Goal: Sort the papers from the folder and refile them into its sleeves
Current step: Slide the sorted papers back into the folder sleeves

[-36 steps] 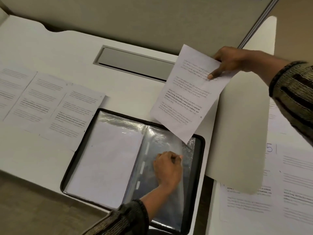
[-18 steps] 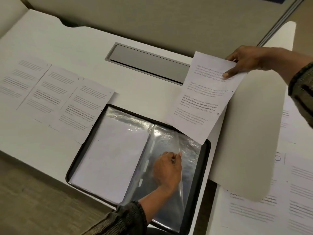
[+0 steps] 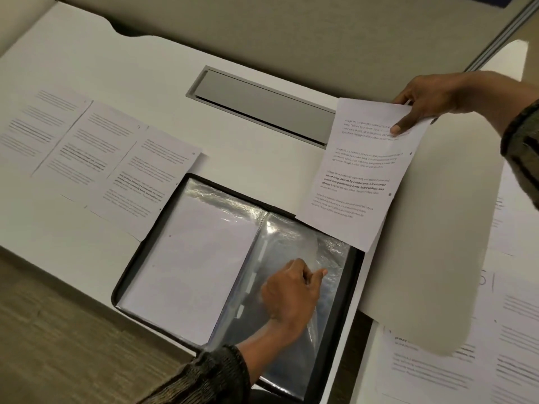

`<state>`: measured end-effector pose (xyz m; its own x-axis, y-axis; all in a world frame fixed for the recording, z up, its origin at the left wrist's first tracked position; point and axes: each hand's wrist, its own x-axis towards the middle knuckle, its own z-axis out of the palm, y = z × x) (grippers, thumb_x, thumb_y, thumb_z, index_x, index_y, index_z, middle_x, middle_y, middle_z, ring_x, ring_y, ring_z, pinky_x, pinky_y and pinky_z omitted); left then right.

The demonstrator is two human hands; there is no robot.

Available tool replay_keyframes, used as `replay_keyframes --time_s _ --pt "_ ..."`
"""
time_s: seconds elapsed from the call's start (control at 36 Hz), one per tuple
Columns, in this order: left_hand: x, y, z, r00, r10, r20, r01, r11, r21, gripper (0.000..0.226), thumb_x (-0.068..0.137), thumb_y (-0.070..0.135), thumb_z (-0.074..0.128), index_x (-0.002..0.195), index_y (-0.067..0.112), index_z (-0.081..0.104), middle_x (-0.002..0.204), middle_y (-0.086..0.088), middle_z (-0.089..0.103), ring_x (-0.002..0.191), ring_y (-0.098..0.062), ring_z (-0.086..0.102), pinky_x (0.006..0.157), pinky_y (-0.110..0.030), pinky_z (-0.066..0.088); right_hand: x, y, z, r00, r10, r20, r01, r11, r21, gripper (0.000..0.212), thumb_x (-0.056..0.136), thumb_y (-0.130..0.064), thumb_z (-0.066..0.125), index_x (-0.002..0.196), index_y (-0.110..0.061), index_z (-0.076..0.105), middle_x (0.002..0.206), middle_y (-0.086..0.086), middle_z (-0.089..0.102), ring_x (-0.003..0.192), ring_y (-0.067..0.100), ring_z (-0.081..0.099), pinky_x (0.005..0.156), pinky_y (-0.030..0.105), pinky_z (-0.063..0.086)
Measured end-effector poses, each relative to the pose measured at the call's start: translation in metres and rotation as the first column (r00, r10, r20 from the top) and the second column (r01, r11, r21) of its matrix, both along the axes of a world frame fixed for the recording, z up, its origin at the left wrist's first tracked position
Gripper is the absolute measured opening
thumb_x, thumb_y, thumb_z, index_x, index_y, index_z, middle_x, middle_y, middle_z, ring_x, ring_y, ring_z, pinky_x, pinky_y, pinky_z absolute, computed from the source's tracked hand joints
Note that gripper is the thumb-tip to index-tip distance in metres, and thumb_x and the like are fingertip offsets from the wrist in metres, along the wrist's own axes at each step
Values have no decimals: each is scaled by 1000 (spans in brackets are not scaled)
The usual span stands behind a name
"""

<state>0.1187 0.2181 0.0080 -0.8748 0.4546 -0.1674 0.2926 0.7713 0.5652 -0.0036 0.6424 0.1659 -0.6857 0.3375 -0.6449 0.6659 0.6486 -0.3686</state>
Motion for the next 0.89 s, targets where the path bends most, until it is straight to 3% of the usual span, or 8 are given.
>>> replay_keyframes --time_s 0.22,0.28,0.39,0.5,0.67,0.89 --pt "-1 0 1 999 -36 -31 36 999 12 40 91 70 68 79 32 60 68 18 59 57 -1 57 58 -18 49 -16 2 0 999 21 43 -21 1000 -21 41 71 -18 94 109 -16 79 102 10 80 104 40 74 93 53 61" --pt "-1 0 0 998 -39 -50 40 999 16 41 91 70 69 78 32 60 68 18 59 56 -1 56 57 -21 51 -20 -1 -3 998 31 57 -29 999 -24 40 73 -16 93 110 -14 79 100 10 81 99 37 76 88 47 63" --pt "0 0 -3 994 -41 -97 43 999 20 40 90 68 72 77 32 61 67 17 61 54 -2 57 54 -25 56 -31 -11 -12 992 102 70 -103 994 22 33 78 -17 91 108 -14 79 104 16 78 81 29 66 57 26 58" --pt "-1 -2 -5 992 -29 -120 34 999 41 40 88 66 74 75 31 60 66 16 60 52 -2 56 52 -27 56 -45 -18 -27 986 131 101 -134 991 25 37 76 -22 93 109 -22 77 108 10 77 92 29 68 69 31 55" --pt "-1 -4 -6 984 -44 -171 54 997 52 40 86 65 76 73 31 59 63 17 58 49 -2 53 48 -24 54 -62 -32 -49 987 145 76 -145 989 1 45 77 -22 93 117 -22 72 106 5 73 96 28 67 66 28 52" --pt "0 -4 -5 969 -71 -235 81 996 32 40 83 65 77 72 30 60 61 16 58 48 -2 52 46 -23 54 -69 -38 -73 986 158 62 -156 987 -34 37 78 -22 92 112 -20 77 117 15 74 91 27 63 71 31 54"
